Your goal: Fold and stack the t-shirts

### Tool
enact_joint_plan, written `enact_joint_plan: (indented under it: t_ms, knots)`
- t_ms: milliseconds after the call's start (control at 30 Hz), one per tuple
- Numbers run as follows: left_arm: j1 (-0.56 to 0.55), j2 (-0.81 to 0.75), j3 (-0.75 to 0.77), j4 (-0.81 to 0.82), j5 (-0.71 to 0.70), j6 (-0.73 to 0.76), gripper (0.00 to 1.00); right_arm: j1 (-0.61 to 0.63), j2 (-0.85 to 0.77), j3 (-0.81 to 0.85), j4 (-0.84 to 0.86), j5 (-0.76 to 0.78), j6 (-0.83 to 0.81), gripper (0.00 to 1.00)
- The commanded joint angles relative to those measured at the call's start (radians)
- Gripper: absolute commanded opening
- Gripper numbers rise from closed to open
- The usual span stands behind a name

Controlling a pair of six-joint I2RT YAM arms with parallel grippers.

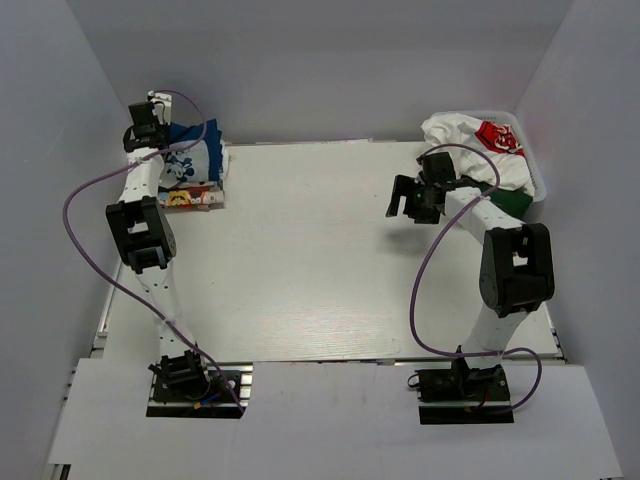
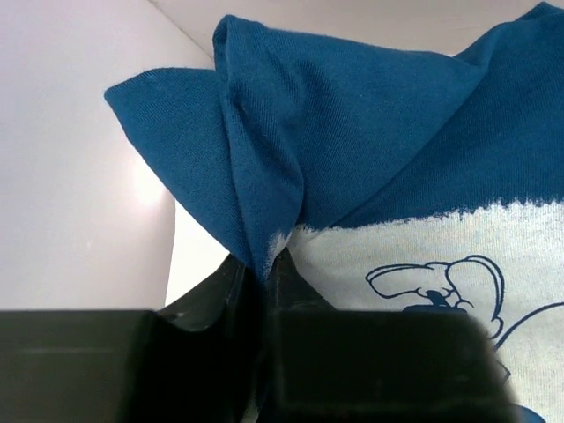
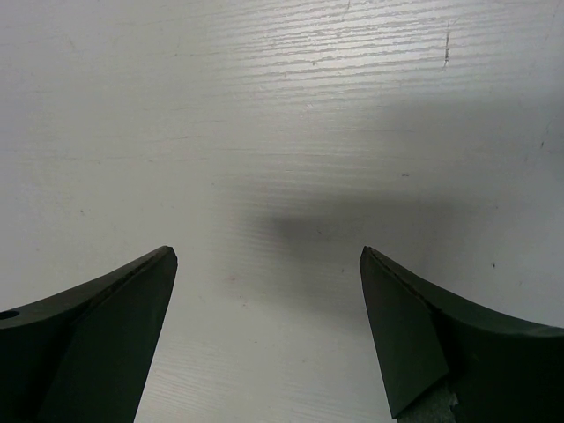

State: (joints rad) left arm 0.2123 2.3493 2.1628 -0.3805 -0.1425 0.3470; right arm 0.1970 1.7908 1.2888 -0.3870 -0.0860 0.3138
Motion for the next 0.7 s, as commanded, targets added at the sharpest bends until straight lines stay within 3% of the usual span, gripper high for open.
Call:
enact_joint_plan:
  t_ms: [0, 33, 100, 333, 667]
  knots:
    - [0.027, -0.021, 0.023, 0.055, -0.011, 0.007, 0.22, 0.004, 0.007, 0.037, 0.003, -0.029, 0.011, 0.90]
    - [0.027, -0.021, 0.023, 0.046, -0.011, -0.002, 0.58, 0.001, 0.004, 0.027, 0.011, -0.038, 0.007, 0.90]
    - [0.027, -0.021, 0.023, 0.046, -0.037, -0.015, 0.99, 0.002, -0.007, 0.026, 0.022, -0.067, 0.007, 0.90]
    - [0.007, -0.094, -0.023, 0.077, -0.097, -0.130, 0.99, 0.002, -0.028, 0.020, 0.043, -0.116, 0.001, 0.90]
    - [-0.002, -0.134, 0.000, 0.086, -0.065, -0.270, 0.99, -0.001, -0.056, -0.029, 0.077, -0.182, -0.010, 0.90]
